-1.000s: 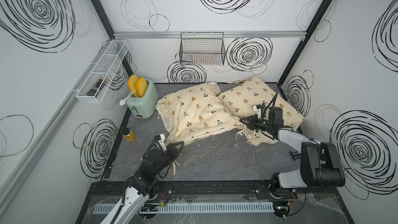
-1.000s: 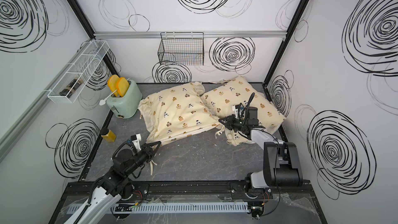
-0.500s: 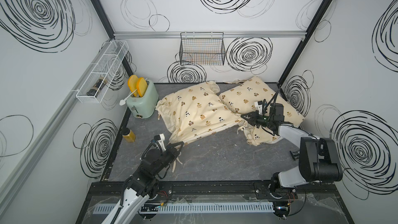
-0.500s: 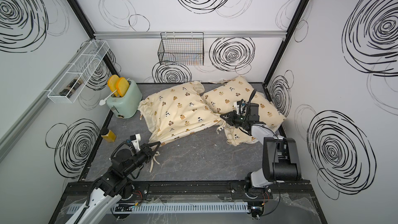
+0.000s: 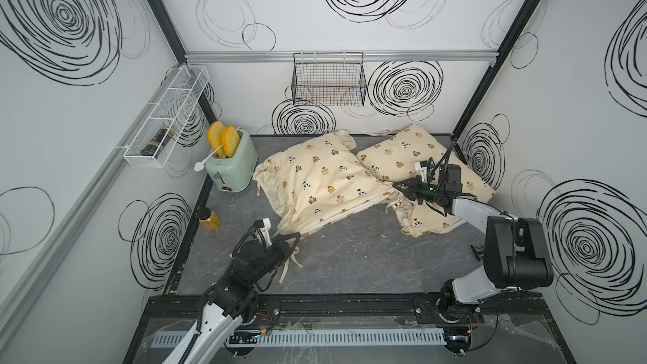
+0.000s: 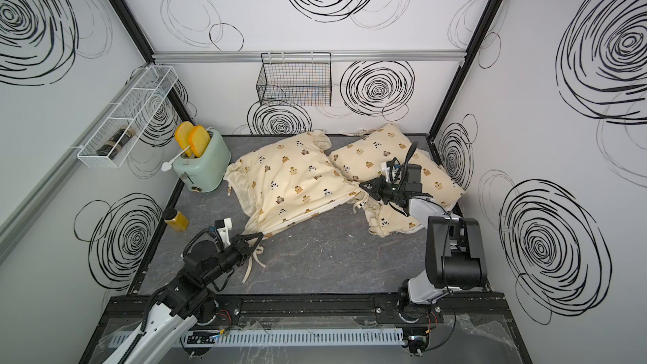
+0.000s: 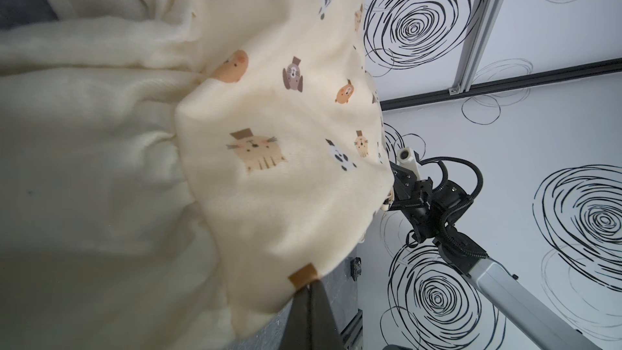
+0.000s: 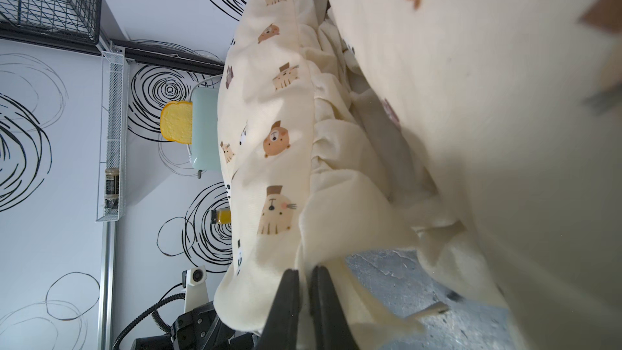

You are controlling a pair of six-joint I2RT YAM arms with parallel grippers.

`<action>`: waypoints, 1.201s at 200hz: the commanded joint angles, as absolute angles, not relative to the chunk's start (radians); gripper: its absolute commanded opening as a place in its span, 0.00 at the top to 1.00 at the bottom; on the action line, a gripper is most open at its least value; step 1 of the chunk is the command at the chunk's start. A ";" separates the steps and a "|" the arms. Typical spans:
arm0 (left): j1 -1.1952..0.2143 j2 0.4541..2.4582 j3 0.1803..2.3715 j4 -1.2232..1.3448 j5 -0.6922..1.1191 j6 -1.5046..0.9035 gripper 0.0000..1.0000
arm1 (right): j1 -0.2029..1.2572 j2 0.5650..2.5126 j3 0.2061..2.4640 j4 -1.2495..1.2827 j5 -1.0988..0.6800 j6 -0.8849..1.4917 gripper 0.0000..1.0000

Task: Zip up pillowcases
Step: Zip the zipper on the pillowcase, then place the pillowcase at the center of the board.

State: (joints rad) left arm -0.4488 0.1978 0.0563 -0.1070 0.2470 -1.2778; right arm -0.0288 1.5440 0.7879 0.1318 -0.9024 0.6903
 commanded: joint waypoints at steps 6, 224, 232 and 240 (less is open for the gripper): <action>-0.439 0.202 -0.028 -0.374 0.246 -1.254 1.00 | -0.070 1.573 0.820 0.165 -0.872 0.688 1.00; -0.741 1.111 0.730 -0.069 -0.050 -0.768 0.11 | 0.115 1.246 0.855 -0.414 -0.424 0.330 0.00; -0.742 1.176 0.766 -0.033 -0.029 -0.749 0.11 | 0.064 1.236 0.879 -0.407 -0.389 0.317 0.02; -0.744 1.239 0.799 -0.010 -0.026 -0.732 0.12 | 0.014 1.247 0.920 -0.425 -0.347 0.305 0.04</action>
State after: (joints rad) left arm -0.7395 1.0985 0.7074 -0.1902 -0.0410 -0.8055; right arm 0.1318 1.2701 0.8330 -0.3107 -0.4702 0.4095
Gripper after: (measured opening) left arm 0.889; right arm 0.984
